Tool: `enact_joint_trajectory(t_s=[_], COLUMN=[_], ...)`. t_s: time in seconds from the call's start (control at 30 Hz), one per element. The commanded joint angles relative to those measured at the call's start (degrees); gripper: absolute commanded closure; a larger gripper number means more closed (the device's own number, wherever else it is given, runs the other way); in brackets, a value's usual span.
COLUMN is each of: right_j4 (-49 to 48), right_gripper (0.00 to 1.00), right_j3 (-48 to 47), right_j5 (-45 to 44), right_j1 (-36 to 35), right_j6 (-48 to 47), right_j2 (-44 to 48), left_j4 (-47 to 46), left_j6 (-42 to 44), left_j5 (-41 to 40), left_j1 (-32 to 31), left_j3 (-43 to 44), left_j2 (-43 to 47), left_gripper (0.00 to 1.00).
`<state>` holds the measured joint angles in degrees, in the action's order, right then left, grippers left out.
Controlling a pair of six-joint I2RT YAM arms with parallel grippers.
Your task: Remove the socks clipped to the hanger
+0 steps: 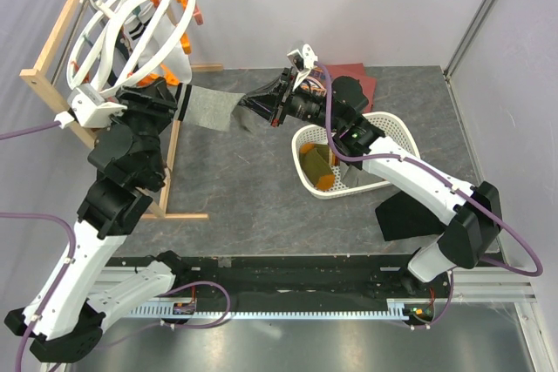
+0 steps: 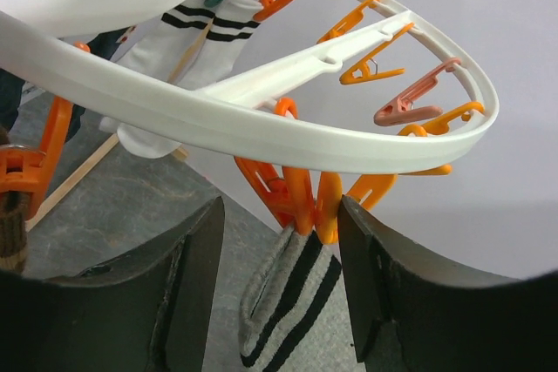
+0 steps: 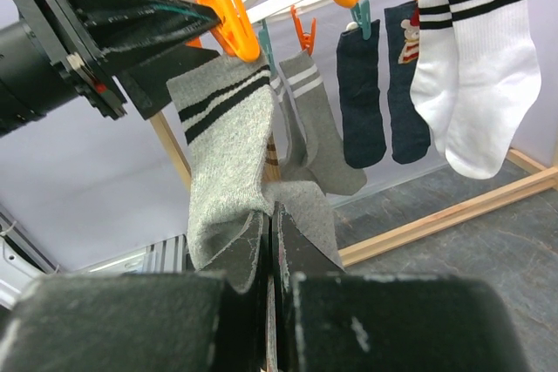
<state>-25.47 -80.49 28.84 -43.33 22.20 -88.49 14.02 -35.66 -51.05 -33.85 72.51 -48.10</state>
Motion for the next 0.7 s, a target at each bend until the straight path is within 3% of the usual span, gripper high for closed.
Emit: enact_joint_trajectory(t_s=[0.0, 0.23, 0.43, 0.67], right_j4=[-3.1, -3.8, -3.8, -4.3], right_gripper=[1.0, 1.0, 1.0, 1.0], right_j3=[-0.9, -0.3, -0.9, -0.8], right_j5=[1.7, 1.9, 2.3, 2.4], right_j1=[0.0, 0.1, 0.1, 0.0], right_j6=[0.8, 1.9, 2.6, 3.6], right_j2=[1.9, 1.7, 1.7, 1.7], left_j4=[-2.0, -2.1, -4.0, -5.7], left_j6=[-2.5, -2.8, -2.0, -0.4], left_j5=[-4.0, -6.3, -6.3, -5.6], left_j1=[0.0, 0.0, 0.0, 0.0], left_j3=[-0.5, -1.5, -2.5, -2.5], left_j2=[0.8, 1.8, 2.4, 2.6], left_gripper=[0.4, 0.4, 0.3, 0.31])
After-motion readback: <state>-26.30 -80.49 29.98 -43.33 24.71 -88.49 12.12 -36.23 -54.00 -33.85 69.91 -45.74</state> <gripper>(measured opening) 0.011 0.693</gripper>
